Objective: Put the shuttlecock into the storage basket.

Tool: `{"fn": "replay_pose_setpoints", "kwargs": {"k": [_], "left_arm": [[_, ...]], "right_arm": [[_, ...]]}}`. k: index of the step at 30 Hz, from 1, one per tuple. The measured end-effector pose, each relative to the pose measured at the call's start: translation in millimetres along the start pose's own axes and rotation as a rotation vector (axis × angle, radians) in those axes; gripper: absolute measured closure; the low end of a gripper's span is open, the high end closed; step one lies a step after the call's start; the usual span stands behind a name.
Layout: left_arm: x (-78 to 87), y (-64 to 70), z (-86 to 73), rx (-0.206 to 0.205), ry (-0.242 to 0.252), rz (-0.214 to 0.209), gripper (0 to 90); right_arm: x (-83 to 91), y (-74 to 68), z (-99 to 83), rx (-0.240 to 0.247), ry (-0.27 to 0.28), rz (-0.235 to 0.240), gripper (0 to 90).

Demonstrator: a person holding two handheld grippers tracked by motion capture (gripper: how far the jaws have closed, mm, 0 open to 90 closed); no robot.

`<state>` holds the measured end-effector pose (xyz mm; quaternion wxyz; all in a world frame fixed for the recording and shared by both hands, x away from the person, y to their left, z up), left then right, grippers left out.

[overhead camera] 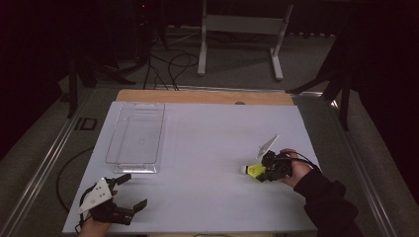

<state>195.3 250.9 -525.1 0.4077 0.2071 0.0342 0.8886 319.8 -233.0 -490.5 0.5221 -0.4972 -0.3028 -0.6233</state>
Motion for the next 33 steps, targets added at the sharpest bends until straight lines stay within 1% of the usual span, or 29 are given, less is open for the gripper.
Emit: {"fn": "replay_pose_setpoints", "kwargs": {"k": [3, 5, 8, 10, 12, 13, 14, 16, 17, 18, 19, 20, 21, 22, 23, 24, 27, 28, 29, 31, 32, 33], "left_arm": [[-0.1, 0.2, 0.3, 0.001, -0.001, -0.001, 0.0], [-0.2, 0.8, 1.3, 0.003, -0.004, -0.006, 0.0], [-1.1, 1.8, 2.2, -0.003, -0.018, -0.013, 0.0], [-1.6, 2.1, 2.7, -0.005, -0.026, -0.018, 0.0], [-3.1, 3.4, 5.2, -0.011, -0.046, -0.03, 0.0], [-3.1, 3.4, 5.2, -0.011, -0.046, -0.03, 0.0], [-4.2, 4.9, 7.9, -0.016, -0.06, -0.044, 0.0], [-5.0, 6.0, 9.4, -0.017, -0.068, -0.052, 0.0], [-5.7, 6.7, 11.1, -0.023, -0.079, -0.06, 0.0], [-7.2, 8.1, 14.7, -0.027, -0.096, -0.081, 0.0], [-7.2, 8.1, 14.7, -0.027, -0.096, -0.081, 0.0], [-8.3, 9.4, 19.4, -0.042, -0.118, -0.096, 0.0], [-8.6, 9.8, 21.1, -0.04, -0.124, -0.104, 0.0], [-9.3, 9.6, 24.1, -0.043, -0.142, -0.113, 0.0], [-9.8, 9.7, 25.8, -0.046, -0.148, -0.115, 0.0], [-10.3, 9.4, 29.0, -0.056, -0.169, -0.119, 0.0], [-11.7, 10.1, 36.1, -0.075, -0.206, -0.127, 0.0], [-11.7, 10.1, 36.1, -0.075, -0.206, -0.127, 0.0], [-13.7, 11.3, 42.3, -0.096, -0.239, -0.131, 0.0], [-15.5, 11.9, 47.3, -0.105, -0.258, -0.137, 0.0], [-15.5, 11.9, 47.3, -0.105, -0.258, -0.137, 0.0], [-18.0, 12.8, 53.3, -0.113, -0.281, -0.14, 0.0]], "right_arm": [[0.4, -2.7, 2.5, 0.016, 0.0, 0.019, 89.6], [0.5, -3.8, 3.9, 0.013, -0.003, 0.022, 89.6], [0.4, -5.6, 6.2, 0.027, -0.001, 0.036, 89.6], [0.2, -7.9, 8.3, 0.048, -0.002, 0.045, 89.6], [0.0, -9.7, 10.5, 0.07, 0.0, 0.055, 89.6], [0.0, -9.7, 10.5, 0.07, 0.0, 0.055, 89.6], [0.2, -11.6, 13.1, 0.091, -0.002, 0.058, 89.6], [0.5, -12.4, 14.6, 0.095, 0.002, 0.065, 89.6], [0.8, -12.7, 16.1, 0.107, 0.004, 0.062, 89.6], [1.3, -13.8, 17.8, 0.111, -0.001, 0.065, 89.6], [1.3, -13.8, 17.8, 0.111, -0.001, 0.065, 89.6], [1.8, -17.5, 23.2, 0.131, -0.005, 0.077, 89.6], [1.7, -18.4, 24.5, 0.144, -0.006, 0.078, 89.6], [1.8, -19.5, 26.0, 0.148, -0.007, 0.082, 89.6], [1.4, -21.1, 28.1, 0.159, -0.008, 0.085, 89.6], [1.3, -22.3, 29.5, 0.16, -0.01, 0.086, 89.6], [0.4, -25.1, 34.4, 0.186, -0.005, 0.097, 89.6], [0.4, -25.1, 34.4, 0.186, -0.005, 0.097, 89.6], [0.3, -27.6, 37.6, 0.19, -0.003, 0.107, 89.6], [0.2, -28.7, 39.8, 0.191, -0.001, 0.108, 89.6], [0.1, -29.5, 40.5, 0.193, -0.001, 0.108, 89.7], [0.1, -30.6, 41.9, 0.197, -0.002, 0.106, 89.7]]}}
Point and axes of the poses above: each handheld gripper's, and its own axes: x roughly backward along the jaws, z roughly out of its top, y roughly to its right, the point moved 1 cm from there along -x, roughly forward along the jaws, and after that the axes turned 8 degrees about x, right-handed, at the moved point
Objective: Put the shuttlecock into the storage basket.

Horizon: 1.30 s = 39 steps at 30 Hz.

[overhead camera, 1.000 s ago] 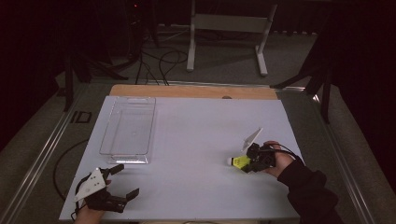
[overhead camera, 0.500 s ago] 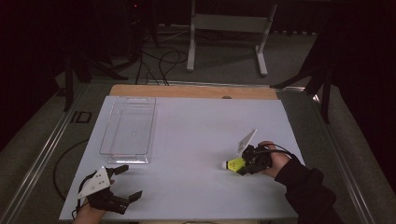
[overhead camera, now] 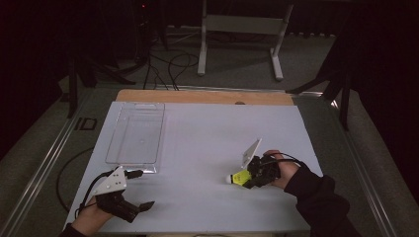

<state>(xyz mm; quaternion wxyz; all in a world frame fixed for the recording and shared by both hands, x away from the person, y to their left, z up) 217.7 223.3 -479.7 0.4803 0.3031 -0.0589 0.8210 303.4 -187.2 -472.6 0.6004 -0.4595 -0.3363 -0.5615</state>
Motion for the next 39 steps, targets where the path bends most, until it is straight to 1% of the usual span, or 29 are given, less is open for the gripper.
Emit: {"fn": "replay_pose_setpoints", "kwargs": {"k": [3, 4, 5, 7, 8, 9, 11, 15, 17, 18, 19, 20, 21, 22, 24, 25, 27, 28, 29, 30, 31, 32, 35, 36, 37, 39], "left_arm": [[-2.4, 0.5, 11.3, -0.024, -0.042, -0.005, 0.0], [-3.2, 0.6, 14.0, -0.025, -0.052, -0.008, 0.0], [-3.2, 0.6, 14.0, -0.025, -0.052, -0.008, 0.0], [-6.8, 0.8, 24.0, -0.015, -0.098, -0.014, 0.0], [-8.3, 0.9, 27.6, -0.002, -0.112, -0.019, 0.0], [-9.8, 0.8, 31.4, 0.003, -0.127, -0.022, 0.0], [-13.0, 1.3, 39.0, 0.03, -0.157, -0.035, 0.0], [-18.8, 4.3, 53.6, 0.011, -0.198, -0.044, 0.0], [-21.1, 4.9, 61.0, 0.017, -0.205, -0.069, 0.0], [-23.5, 7.0, 68.2, 0.003, -0.209, -0.08, 0.0], [-23.5, 7.0, 68.2, 0.003, -0.209, -0.08, 0.0], [-24.3, 8.4, 71.7, -0.003, -0.206, -0.083, 0.0], [-25.4, 9.3, 76.2, 0.0, -0.207, -0.102, 0.0], [-26.6, 10.5, 80.6, -0.007, -0.208, -0.108, 0.0], [-28.6, 13.2, 85.9, -0.028, -0.217, -0.1, 0.0], [-28.6, 13.2, 85.9, -0.028, -0.217, -0.1, 0.0], [-34.6, 16.8, 94.9, -0.058, -0.249, -0.079, 0.0], [-36.2, 17.4, 96.7, -0.067, -0.255, -0.077, 0.0], [-36.2, 17.4, 96.7, -0.067, -0.255, -0.077, 0.0], [-40.7, 19.3, 100.9, -0.09, -0.277, -0.084, 0.0], [-40.7, 19.3, 100.9, -0.09, -0.277, -0.084, 0.0], [-46.9, 22.4, 105.3, -0.115, -0.302, -0.086, 0.0], [-55.4, 26.5, 111.5, -0.133, -0.324, -0.097, 0.0], [-57.6, 27.6, 113.0, -0.131, -0.328, -0.106, 0.0], [-61.1, 29.2, 115.4, -0.14, -0.346, -0.12, 0.1], [-67.5, 32.5, 118.8, -0.152, -0.365, -0.118, 0.0]], "right_arm": [[-0.3, -0.9, 2.7, 0.002, 0.0, 0.004, 89.7], [0.2, -1.0, 3.5, 0.007, -0.001, 0.006, 89.7], [0.2, -1.0, 3.5, 0.007, -0.001, 0.006, 89.7], [1.2, -1.9, 4.7, 0.008, 0.002, 0.002, 89.6], [1.8, -1.7, 4.7, 0.011, 0.005, 0.0, 89.6], [3.0, -2.3, 4.9, 0.008, 0.006, -0.001, 89.6], [3.5, -2.7, 4.7, 0.008, 0.009, -0.003, 89.6], [4.4, -3.8, 5.0, 0.004, 0.006, -0.004, 89.6], [4.9, -4.2, 5.6, 0.008, 0.009, -0.002, 89.6], [5.2, -4.5, 5.9, 0.01, 0.009, -0.002, 89.6], [5.2, -4.5, 5.9, 0.01, 0.009, -0.002, 89.6], [5.3, -4.3, 6.0, 0.012, 0.011, -0.002, 89.6], [5.4, -4.4, 6.2, 0.009, 0.012, -0.001, 89.6], [5.1, -5.1, 6.6, 0.007, 0.008, -0.004, 89.6], [5.0, -5.4, 7.3, 0.012, 0.011, 0.001, 89.6], [4.7, -5.8, 7.7, 0.012, 0.009, 0.002, 89.6], [4.8, -6.2, 8.6, 0.015, 0.008, 0.002, 89.6], [5.1, -6.4, 9.3, 0.016, 0.007, 0.0, 89.6], [4.8, -6.4, 9.6, 0.018, 0.01, 0.0, 89.6], [4.7, -6.3, 10.3, 0.021, 0.014, 0.002, 89.6], [4.8, -6.3, 10.5, 0.021, 0.015, 0.003, 89.6], [4.8, -6.4, 11.1, 0.02, 0.013, 0.004, 89.6], [5.1, -6.8, 12.4, 0.022, 0.016, 0.006, 89.6], [4.8, -6.9, 13.2, 0.027, 0.017, 0.005, 89.6], [4.9, -7.1, 13.7, 0.027, 0.018, 0.006, 89.6], [4.2, -7.9, 14.7, 0.029, 0.019, 0.006, 89.6]]}}
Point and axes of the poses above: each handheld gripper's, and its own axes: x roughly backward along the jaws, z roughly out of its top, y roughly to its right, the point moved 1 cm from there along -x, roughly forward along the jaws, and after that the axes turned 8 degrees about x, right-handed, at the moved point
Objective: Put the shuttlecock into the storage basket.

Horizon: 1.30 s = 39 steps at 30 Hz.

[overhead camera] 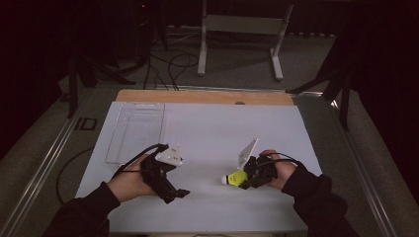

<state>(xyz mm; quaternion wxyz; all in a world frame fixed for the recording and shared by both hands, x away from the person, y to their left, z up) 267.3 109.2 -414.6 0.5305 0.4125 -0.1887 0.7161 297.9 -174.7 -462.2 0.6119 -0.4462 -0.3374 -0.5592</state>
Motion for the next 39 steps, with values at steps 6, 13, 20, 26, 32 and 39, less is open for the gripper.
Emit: {"fn": "replay_pose_setpoints", "kwargs": {"k": [6, 13, 20, 26, 32, 39], "left_arm": [[-12.6, 0.7, 15.9, -0.028, -0.042, -0.007, 0.1], [-26.8, 2.1, 32.2, -0.04, -0.047, -0.019, 2.5], [-45.0, 2.0, 45.0, -0.048, -0.044, -0.041, 3.2], [-58.6, 2.0, 47.0, -0.071, -0.056, -0.057, 7.8], [-71.7, 5.2, 48.1, -0.101, -0.069, -0.084, 13.5], [-85.2, 6.1, 45.7, -0.117, -0.078, -0.103, 22.3]], "right_arm": [[-1.4, -0.5, 1.6, 0.003, 0.005, 0.01, 89.6], [-2.4, -1.6, 2.8, 0.006, 0.006, 0.018, 89.6], [-1.3, -2.9, 3.8, 0.008, 0.011, 0.02, 89.6], [-0.9, -4.5, 3.8, 0.019, 0.017, 0.021, 89.6], [-0.4, -6.2, 5.5, 0.021, 0.019, 0.02, 89.6], [0.5, -7.1, 5.7, 0.027, 0.019, 0.02, 89.6]]}}
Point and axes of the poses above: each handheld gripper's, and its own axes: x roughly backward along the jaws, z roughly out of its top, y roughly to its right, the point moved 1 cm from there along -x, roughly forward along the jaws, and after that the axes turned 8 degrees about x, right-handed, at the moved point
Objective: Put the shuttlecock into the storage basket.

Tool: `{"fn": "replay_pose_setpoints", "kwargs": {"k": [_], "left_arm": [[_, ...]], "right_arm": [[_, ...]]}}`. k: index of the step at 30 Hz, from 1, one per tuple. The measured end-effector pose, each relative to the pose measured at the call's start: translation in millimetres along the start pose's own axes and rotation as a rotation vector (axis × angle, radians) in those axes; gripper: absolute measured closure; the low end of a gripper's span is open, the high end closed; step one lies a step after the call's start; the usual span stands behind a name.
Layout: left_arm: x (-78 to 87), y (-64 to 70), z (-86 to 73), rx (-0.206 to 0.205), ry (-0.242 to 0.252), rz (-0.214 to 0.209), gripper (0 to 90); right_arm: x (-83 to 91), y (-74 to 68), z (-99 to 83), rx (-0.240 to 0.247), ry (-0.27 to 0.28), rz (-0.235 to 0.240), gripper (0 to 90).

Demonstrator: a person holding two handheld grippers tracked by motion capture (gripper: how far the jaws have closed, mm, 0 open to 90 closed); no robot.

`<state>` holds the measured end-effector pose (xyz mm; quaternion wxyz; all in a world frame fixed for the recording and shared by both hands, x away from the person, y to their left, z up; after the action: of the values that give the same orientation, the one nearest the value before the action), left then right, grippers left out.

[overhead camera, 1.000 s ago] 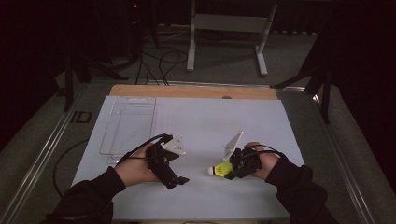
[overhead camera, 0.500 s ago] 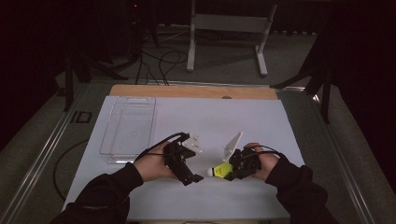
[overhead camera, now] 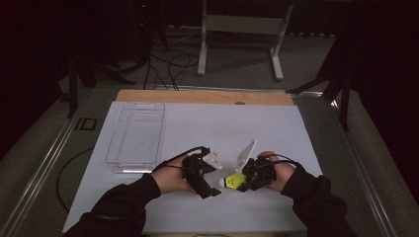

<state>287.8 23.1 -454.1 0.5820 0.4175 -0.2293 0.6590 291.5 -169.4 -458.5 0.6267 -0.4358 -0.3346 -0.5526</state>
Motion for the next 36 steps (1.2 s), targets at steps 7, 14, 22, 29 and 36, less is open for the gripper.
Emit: {"fn": "replay_pose_setpoints", "kwargs": {"k": [7, 14, 22, 29, 36], "left_arm": [[-9.8, -4.1, -2.2, -0.002, 0.0, -0.003, 33.4], [-21.5, -3.1, -0.2, -0.023, -0.033, -0.03, 44.8], [-25.2, -2.2, 4.5, -0.043, -0.057, -0.029, 58.4], [-25.6, -4.8, 5.0, -0.043, -0.078, -0.049, 64.7], [-23.0, -7.7, 5.6, -0.049, -0.092, -0.081, 65.3]], "right_arm": [[-1.1, -0.4, -0.8, -0.002, 0.0, 0.005, 89.5], [-2.5, -1.3, 1.2, 0.005, 0.001, 0.011, 89.5], [-3.6, -1.7, 3.0, 0.008, 0.003, 0.014, 89.5], [-4.6, -1.5, 3.1, 0.018, -0.001, 0.013, 89.5], [-4.5, -2.9, 4.8, 0.018, 0.003, 0.024, 89.1]]}}
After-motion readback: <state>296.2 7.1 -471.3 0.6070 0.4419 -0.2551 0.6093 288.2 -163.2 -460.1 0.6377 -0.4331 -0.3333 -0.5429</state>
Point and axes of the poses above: each handheld gripper's, and its own axes: x roughly backward along the jaws, z roughly out of its top, y roughly to its right, the point moved 1 cm from there along -x, roughly forward along the jaws, and after that the axes turned 8 degrees about x, right-handed, at the moved point
